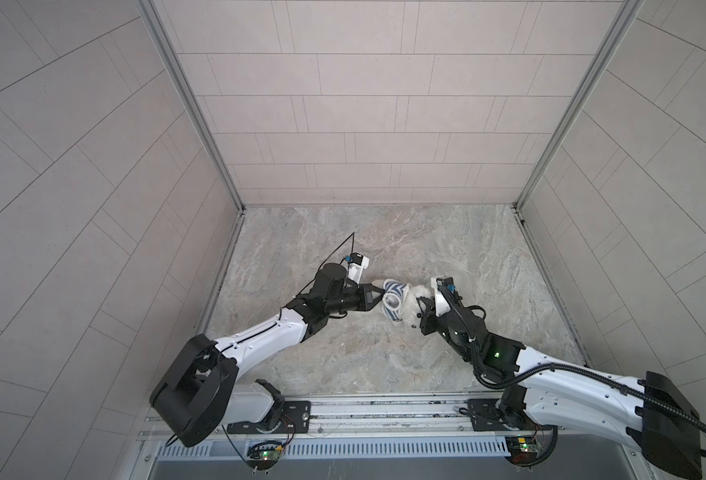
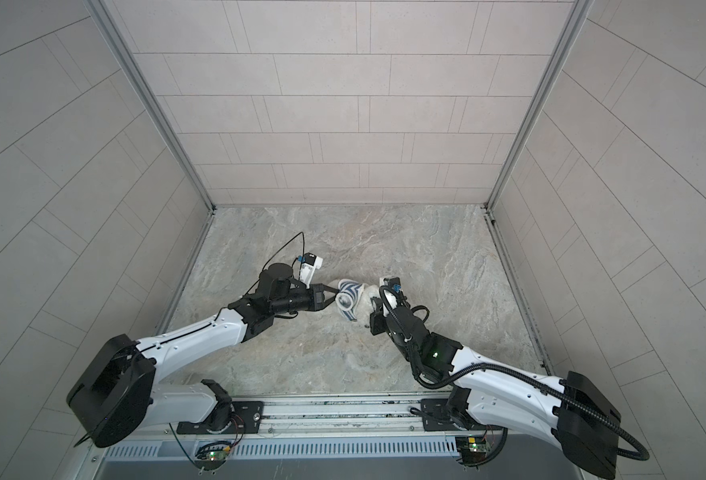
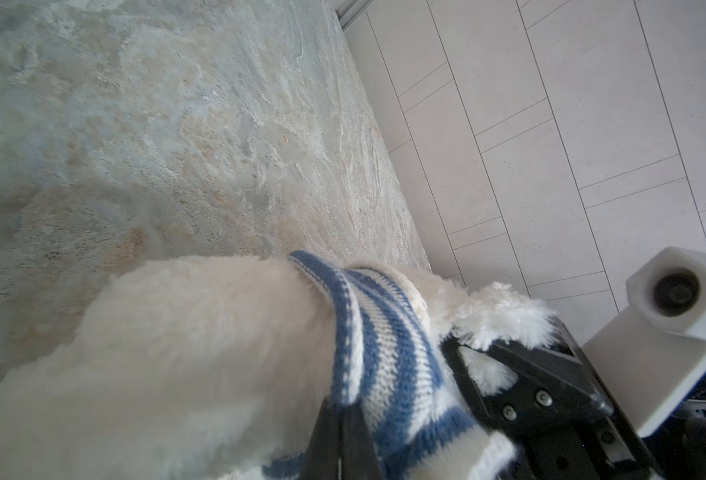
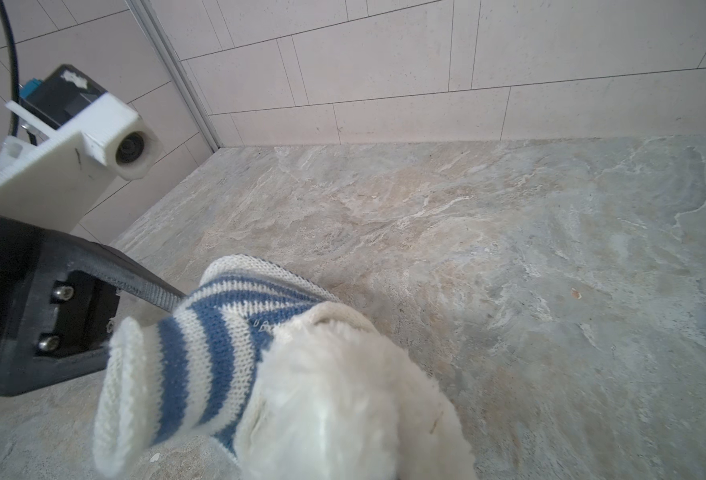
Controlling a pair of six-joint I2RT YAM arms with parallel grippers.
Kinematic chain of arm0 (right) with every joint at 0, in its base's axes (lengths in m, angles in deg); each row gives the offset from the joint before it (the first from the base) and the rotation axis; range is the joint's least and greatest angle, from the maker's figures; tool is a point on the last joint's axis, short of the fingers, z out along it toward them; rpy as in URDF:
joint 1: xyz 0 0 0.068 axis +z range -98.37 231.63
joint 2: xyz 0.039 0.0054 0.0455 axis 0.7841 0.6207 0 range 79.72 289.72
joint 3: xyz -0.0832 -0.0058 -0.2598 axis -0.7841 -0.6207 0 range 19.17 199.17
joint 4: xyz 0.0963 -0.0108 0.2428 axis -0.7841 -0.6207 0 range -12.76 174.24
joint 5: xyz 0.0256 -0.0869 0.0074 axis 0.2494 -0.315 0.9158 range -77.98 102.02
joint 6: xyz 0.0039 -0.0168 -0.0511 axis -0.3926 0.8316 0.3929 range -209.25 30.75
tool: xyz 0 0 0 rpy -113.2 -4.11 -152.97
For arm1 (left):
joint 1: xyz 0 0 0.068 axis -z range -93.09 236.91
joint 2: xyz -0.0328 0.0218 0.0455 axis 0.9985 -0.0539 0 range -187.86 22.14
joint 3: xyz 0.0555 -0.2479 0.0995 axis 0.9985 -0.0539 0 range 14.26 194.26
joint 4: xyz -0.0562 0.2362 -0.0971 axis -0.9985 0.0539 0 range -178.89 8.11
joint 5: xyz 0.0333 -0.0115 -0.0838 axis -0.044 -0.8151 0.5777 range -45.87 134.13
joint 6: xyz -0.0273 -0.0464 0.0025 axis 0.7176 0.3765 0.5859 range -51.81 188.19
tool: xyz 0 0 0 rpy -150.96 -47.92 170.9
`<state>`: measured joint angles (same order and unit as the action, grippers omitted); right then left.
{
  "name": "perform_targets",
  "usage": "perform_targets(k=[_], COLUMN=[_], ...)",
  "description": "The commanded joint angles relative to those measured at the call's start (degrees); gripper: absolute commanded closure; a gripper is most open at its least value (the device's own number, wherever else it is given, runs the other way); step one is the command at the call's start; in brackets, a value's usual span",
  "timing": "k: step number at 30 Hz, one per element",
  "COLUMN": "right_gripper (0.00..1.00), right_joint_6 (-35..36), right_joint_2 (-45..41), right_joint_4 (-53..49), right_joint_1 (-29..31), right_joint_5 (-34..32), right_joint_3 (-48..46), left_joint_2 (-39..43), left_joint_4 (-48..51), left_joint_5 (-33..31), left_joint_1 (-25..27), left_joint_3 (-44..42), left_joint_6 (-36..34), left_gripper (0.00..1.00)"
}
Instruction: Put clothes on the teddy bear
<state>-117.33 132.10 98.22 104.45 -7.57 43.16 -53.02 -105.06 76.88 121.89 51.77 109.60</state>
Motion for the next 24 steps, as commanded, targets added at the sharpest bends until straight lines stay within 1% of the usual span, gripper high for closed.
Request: perform_targets(k=[1, 4, 6, 7, 10, 16, 20, 24], right_gripper=[1.0, 1.0, 1.0, 1.0, 1.0, 1.0, 1.0, 1.0], right_joint_6=[-0.2, -0.23, -0.21, -0.2, -0.36, -0.31, -0.05, 0.06], right_joint_2=[-2.61, -3.57, -3.78, -3.81, -3.95, -4.89, -5.51, -5.57], right_joint_4=[0.63, 0.18, 0.12, 0.17, 0.52, -0.05, -0.62, -0.65], right_joint_1=[0.09, 0.1, 0.09, 0.09, 0.08, 0.09, 0.09, 0.09], right_joint_5=[-0.56, -1.02, -1.15, -1.1, -1.14, -1.32, -1.56, -1.56], right_joint_3=[-0.33, -0.78, -0.87, -0.93, -1.27, -1.49, -1.32, -1.18], left_joint_2=[1.07, 2.54, 3.36, 3.72, 4.18, 5.72, 6.27, 5.64], left_joint_4=[3.11, 6.01, 7.24, 7.6, 9.01, 8.44, 9.27, 7.55], left_joint_5=[-2.27, -3.38, -4.04, -4.23, -4.88, -4.83, -4.45, -1.28], left_joint_1=[-3.0, -5.27, -5.8, -8.17, -9.61, -13.63, -14.68, -14.77], left_joint_3=[-0.35, -1.29, -1.92, -2.29, -2.78, -4.71, -4.32, -3.79], left_joint_6=[-0.54, -1.53, -1.77, -1.76, -2.2, -1.07, -1.85, -1.7], left_gripper=[1.0, 1.0, 1.0, 1.0, 1.0, 1.0, 1.0, 1.0])
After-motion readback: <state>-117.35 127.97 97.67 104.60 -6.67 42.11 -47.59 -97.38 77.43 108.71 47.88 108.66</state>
